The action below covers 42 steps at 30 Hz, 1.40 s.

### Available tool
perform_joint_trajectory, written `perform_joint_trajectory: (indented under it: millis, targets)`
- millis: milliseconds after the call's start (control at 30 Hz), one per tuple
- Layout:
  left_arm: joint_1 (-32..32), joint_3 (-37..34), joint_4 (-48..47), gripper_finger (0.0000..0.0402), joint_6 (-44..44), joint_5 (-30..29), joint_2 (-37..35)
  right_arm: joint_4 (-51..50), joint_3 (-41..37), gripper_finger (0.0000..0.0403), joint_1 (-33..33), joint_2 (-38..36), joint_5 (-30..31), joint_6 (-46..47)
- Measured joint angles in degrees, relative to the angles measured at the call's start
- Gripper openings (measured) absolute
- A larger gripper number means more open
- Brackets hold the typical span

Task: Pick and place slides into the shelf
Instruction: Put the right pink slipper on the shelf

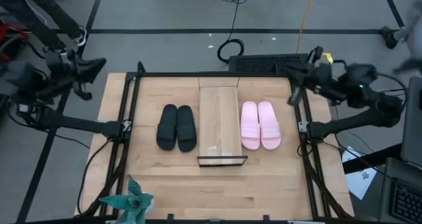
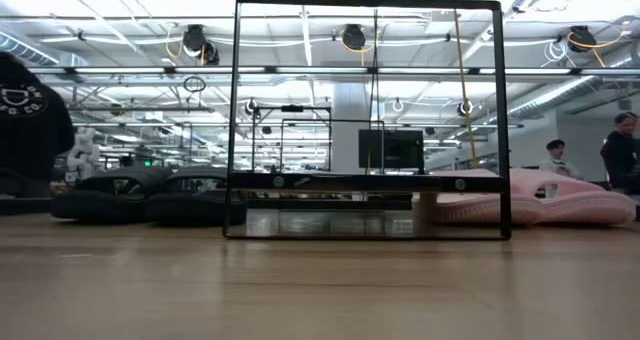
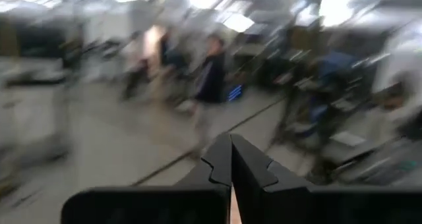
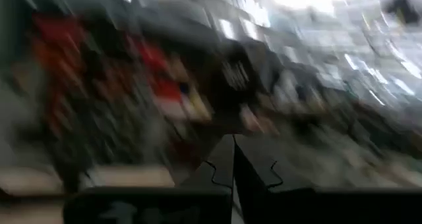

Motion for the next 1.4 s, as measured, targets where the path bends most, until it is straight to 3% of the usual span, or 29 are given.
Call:
perform_joint_trajectory:
  millis: [133, 400, 500, 633, 1000, 1167, 1400]
  targets:
    - [0.00, 9.43, -17.92, 0.0007, -8.25, -4.70, 5.90, -21.68, 8.29, 0.0000, -0.06, 4.81, 8.36, 5.76]
    - [0.00, 11.17, -45.64, 0.0009, -27.55, -2.80, 12.19, -50.79, 10.09, 0.0000, -3.68, 11.37, 8.25, 19.49]
    - [0.00, 10.41, -44.44, 0.0015, -26.38, -2.55, 13.01, -56.73, 10.09, 0.0000, -5.11, 13.57, 7.69, 20.81]
    - [0.00, 10.43, -45.18, 0.0018, -23.49, -1.75, 14.26, -60.10, 10.09, 0.0000, -7.42, 16.21, 1.59, 19.69]
    - [0.00, 10.43, -45.47, 0.0020, -28.01, 4.07, 16.36, -60.46, 10.09, 0.0004, -15.89, 20.65, -14.66, 18.71]
    - [0.00, 10.41, -45.47, 0.0031, -28.48, 5.42, 17.15, -60.05, 10.09, 0.0042, -19.39, 23.08, -18.23, 15.13]
    - [0.00, 10.41, -45.47, 0.0100, -28.63, 5.88, 17.99, -62.40, 10.09, 0.0128, -22.93, 27.90, -25.58, 13.00]
